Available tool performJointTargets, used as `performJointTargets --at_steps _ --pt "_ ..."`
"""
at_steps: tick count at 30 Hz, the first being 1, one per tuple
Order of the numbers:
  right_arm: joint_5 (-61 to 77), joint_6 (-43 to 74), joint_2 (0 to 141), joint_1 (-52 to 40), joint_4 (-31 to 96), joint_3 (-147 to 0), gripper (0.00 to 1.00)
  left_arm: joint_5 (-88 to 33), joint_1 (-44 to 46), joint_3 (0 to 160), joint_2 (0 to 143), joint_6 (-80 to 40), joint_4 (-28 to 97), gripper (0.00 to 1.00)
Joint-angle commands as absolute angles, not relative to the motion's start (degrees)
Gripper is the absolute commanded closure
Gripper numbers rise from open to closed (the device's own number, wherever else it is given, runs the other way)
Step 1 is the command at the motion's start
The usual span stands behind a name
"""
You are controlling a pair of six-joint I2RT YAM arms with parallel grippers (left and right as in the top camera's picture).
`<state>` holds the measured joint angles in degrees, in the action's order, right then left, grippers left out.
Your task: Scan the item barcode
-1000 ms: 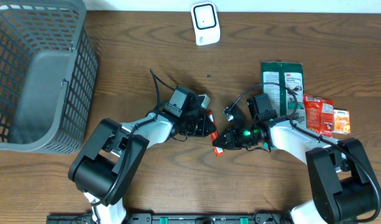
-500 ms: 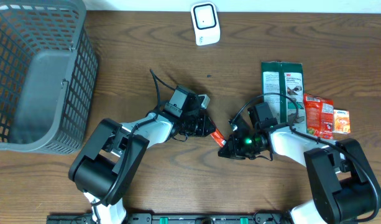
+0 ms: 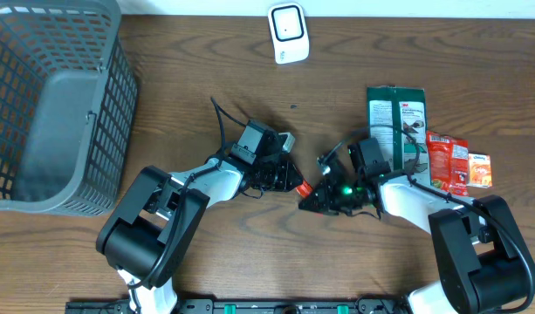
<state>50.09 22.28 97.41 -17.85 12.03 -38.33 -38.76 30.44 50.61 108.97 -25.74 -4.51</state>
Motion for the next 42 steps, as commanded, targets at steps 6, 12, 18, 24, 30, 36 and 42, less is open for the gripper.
performJointTargets --at_steps 6,12,18,24,30,36,42 --pt "46.0 23.3 97.1 -15.4 13.3 -39.6 0.99 -33.6 30.3 50.5 110.1 -26.0 -3.3 0.84" --pt "37.3 23.1 97.1 -15.4 19.3 -39.6 0.99 -33.6 30.3 50.5 110.1 -26.0 -3.3 0.84" --pt "31.9 23.1 97.1 -15.3 22.3 -39.6 0.99 -33.6 30.3 50.5 110.1 -26.0 -3.3 0.84" --pt "34.8 23.1 96.5 -15.3 23.6 -40.3 0.99 -33.6 30.3 50.5 110.1 -26.0 -3.3 0.84" --pt "36.6 22.0 92.5 -15.3 23.6 -43.0 0.99 -33.5 30.3 50.5 110.1 -26.0 -3.3 0.84" --pt "33.6 22.1 91.8 -15.3 22.3 -43.1 0.99 -33.5 30.3 50.5 110.1 -26.0 -3.3 0.84" --pt "26.0 22.0 91.9 -15.3 25.5 -42.9 0.99 -33.5 30.3 50.5 110.1 -26.0 -3.3 0.84"
